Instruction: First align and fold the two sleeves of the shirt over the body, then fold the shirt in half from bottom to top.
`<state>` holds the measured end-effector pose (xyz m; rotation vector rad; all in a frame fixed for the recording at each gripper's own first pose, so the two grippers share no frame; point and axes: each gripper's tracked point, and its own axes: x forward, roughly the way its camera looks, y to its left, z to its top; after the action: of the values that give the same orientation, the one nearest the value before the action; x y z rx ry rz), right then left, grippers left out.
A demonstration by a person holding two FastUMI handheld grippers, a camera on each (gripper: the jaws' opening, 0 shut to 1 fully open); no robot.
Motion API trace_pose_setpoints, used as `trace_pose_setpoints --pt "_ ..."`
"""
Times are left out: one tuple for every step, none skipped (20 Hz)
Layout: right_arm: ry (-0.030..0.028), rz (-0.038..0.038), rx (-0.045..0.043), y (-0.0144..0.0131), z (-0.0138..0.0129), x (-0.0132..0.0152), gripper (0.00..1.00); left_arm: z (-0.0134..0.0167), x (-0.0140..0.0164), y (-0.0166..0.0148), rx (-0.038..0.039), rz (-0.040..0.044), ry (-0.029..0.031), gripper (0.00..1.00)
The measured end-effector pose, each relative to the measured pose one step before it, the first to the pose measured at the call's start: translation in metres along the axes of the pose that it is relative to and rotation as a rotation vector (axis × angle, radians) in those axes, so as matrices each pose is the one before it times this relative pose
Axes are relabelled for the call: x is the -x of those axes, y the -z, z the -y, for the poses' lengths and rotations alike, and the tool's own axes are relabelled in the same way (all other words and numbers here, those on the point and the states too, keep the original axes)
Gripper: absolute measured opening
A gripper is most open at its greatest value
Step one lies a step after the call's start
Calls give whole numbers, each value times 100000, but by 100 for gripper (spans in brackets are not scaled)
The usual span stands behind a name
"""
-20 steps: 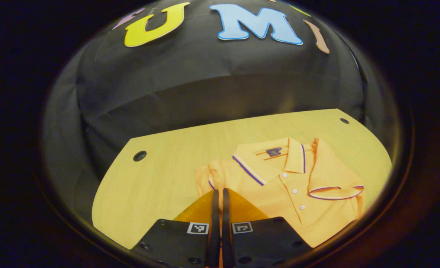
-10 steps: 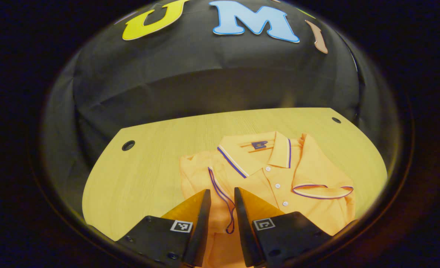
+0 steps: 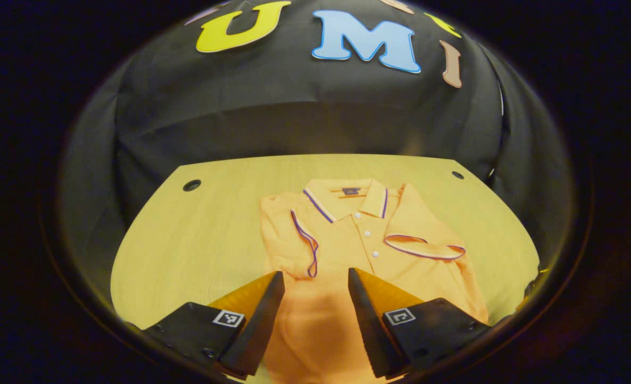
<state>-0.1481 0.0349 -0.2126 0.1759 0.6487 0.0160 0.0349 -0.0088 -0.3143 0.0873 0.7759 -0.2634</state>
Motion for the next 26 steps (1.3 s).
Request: trace_pose_setpoints --pt "-392 -999 59 791 18 169 96 139 850 1024 16 -918 276 81" --pt "-323 -893 367 595 25 207 96 -16 881 776 -478 -640 -74 84" --pt "-113 -1093 674 718 31 66 96 -95 680 832 -838 -902 -654 87" --pt "37 -911 1068 587 58 168 96 -22 718 734 -490 -929 -196 88" --pt "536 -430 1129 610 163 166 96 166 687 618 50 -459 179 91" --pt "682 -662 1104 439 119 105 96 311 735 607 383 -621 1411 91" --pt "500 -437 660 573 -47 57 96 137 735 655 476 -495 298 92" --pt "84 -888 390 402 -150 -44 96 39 736 556 536 -268 321 92" --pt "-374 -1058 156 618 -319 -87 96 52 860 613 708 -250 109 96" --pt "-647 -1157 56 455 -324 -69 96 -26 773 647 1017 -500 265 96" --pt "-543 -976 158 492 -337 -47 96 24 631 756 1161 -922 953 96" --pt "-548 -979 146 385 -292 94 96 18 605 697 1128 -1079 983 95" --pt "-548 -962 352 425 -372 -118 96 -317 620 720 776 -864 125 95" --pt "-193 -1345 577 457 -247 1 96 -424 645 597 433 -568 -277 96" --pt "4 -789 524 360 -190 -37 96 -407 655 658 264 -812 -272 96" --pt "-125 -503 418 251 -280 40 96 -294 662 654 256 -723 133 95" --pt "-252 -476 298 348 -290 26 96 -229 594 679 123 -582 109 95" --pt "-303 -384 76 199 -226 27 96 -357 625 753 -385 -906 -134 95" --pt "-433 -256 -326 252 -297 134 96 -429 596 936 -718 -1003 -506 95" --pt "-506 -543 -583 263 -203 87 96 -353 621 881 -739 -886 -39 95" --pt "-115 -364 -360 336 -167 123 96 -242 644 883 -558 -919 187 95" --pt "468 -212 -76 121 95 -60 96 -183 641 916 -687 -918 645 95" --pt "495 -342 135 357 18 -22 96 -175 571 842 -496 -640 603 95" --pt "454 -72 175 258 39 85 96 -237 415 718 -136 -710 252 95" --pt "469 -223 221 435 86 174 96 -229 583 660 197 -174 11 95" --pt "599 -163 131 305 171 115 96 -208 437 493 462 -91 -121 95"
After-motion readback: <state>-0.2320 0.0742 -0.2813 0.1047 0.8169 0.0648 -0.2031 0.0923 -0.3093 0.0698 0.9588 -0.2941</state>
